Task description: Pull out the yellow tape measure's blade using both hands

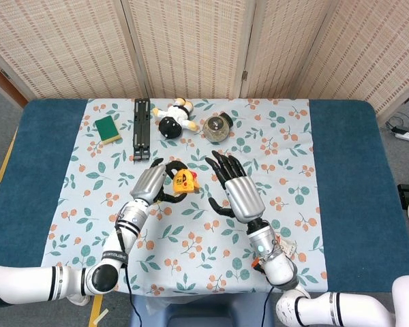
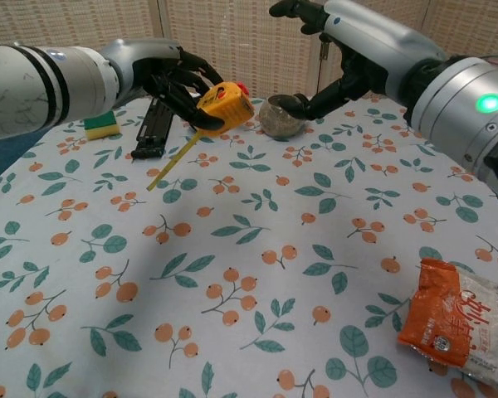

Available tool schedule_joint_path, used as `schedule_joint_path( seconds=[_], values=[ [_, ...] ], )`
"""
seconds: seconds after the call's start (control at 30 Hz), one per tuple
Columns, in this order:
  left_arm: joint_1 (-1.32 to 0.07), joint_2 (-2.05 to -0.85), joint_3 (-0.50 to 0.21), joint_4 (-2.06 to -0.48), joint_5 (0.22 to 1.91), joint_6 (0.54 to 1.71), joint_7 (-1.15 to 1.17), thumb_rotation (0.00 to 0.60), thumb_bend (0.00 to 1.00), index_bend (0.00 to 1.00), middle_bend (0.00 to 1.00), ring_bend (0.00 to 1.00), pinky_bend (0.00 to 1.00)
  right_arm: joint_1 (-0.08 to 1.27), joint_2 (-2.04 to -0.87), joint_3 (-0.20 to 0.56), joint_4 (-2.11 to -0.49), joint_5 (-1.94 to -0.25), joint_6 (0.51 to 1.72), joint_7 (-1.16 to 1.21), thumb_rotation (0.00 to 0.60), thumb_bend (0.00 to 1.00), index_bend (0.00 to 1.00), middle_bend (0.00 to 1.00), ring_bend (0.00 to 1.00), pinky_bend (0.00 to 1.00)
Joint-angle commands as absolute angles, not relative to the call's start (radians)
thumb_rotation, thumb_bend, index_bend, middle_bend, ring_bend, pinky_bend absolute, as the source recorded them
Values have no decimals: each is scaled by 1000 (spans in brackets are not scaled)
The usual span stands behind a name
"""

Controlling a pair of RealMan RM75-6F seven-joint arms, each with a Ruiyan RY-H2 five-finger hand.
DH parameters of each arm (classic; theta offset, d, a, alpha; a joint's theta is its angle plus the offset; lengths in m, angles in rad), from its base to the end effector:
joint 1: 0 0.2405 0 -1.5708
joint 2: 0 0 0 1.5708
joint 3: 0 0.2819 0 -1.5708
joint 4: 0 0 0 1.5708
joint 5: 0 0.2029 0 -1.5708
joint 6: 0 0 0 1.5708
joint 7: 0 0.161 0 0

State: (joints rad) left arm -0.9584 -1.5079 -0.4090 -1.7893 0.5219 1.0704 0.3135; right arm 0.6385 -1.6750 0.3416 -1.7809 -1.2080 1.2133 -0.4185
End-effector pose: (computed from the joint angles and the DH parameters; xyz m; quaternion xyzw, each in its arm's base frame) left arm -0.0539 0.3967 0.0151 -0.5902 -0.5785 -0.4550 0.3316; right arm -0.0748 -0.3314 0.0103 0.6241 -0.4130 0.5501 0.3706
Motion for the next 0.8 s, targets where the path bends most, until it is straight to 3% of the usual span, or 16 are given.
schedule_joint_path(
  seconds=[0.03, 0.8],
  values=[
    [-963, -1509, -413, -1792, 514, 1074, 314, 600, 358, 601, 533, 415, 33, 649, -1685, 344, -1771, -1196, 1212, -427, 600, 390, 0, 0, 0, 0],
    [-986, -1521, -423, -1799, 487, 1075, 293, 600, 358, 596, 533, 415, 42, 712, -1747, 354, -1702, -1141, 1222, -436, 600, 390, 0, 0, 0, 0]
  ],
)
